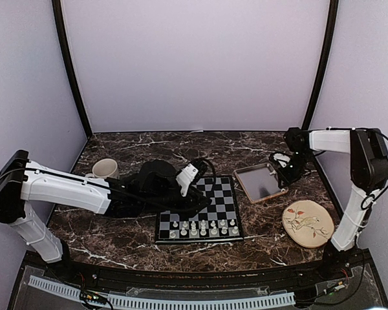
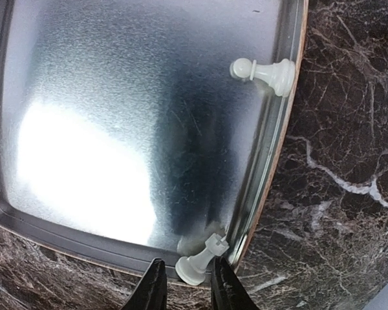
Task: Set up the chess pieces on the board
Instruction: Pick up the rook from the storage box.
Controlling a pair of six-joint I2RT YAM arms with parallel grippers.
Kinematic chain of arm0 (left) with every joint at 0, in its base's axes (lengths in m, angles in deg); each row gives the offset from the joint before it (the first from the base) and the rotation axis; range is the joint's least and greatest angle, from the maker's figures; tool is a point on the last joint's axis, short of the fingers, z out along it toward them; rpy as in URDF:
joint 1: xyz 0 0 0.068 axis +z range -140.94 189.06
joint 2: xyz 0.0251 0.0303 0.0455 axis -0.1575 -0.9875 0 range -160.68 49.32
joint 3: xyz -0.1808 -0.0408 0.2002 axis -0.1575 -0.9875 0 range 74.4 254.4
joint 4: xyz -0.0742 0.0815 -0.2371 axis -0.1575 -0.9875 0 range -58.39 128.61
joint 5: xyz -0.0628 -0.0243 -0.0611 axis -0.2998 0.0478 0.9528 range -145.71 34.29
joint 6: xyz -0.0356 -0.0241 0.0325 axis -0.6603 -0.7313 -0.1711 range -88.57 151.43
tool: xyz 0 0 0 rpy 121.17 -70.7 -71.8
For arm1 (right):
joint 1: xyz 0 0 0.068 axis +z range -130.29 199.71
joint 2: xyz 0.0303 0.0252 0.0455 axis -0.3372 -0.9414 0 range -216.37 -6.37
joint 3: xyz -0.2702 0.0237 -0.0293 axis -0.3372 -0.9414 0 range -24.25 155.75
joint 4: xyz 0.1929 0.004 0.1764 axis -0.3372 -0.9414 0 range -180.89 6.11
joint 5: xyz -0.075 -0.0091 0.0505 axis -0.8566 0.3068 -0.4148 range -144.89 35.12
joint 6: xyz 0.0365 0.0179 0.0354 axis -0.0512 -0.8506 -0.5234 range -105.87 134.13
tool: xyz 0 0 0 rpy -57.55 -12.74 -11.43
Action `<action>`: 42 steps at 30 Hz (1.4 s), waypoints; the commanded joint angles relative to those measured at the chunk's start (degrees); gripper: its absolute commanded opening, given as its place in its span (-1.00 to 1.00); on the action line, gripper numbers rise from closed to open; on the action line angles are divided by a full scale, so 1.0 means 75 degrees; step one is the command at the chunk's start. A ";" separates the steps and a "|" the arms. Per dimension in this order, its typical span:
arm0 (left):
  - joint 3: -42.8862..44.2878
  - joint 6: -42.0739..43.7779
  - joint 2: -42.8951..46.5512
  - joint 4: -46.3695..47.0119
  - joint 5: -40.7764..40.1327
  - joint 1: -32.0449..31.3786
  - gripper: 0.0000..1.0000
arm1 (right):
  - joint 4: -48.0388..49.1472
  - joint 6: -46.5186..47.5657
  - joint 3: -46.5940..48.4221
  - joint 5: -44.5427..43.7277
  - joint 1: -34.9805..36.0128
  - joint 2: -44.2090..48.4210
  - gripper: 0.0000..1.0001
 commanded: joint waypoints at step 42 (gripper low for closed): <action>-0.0051 -0.0114 0.0103 0.0021 0.0151 -0.0002 -0.18 | 0.1101 0.0528 -0.0067 0.3776 0.0102 0.0462 -0.78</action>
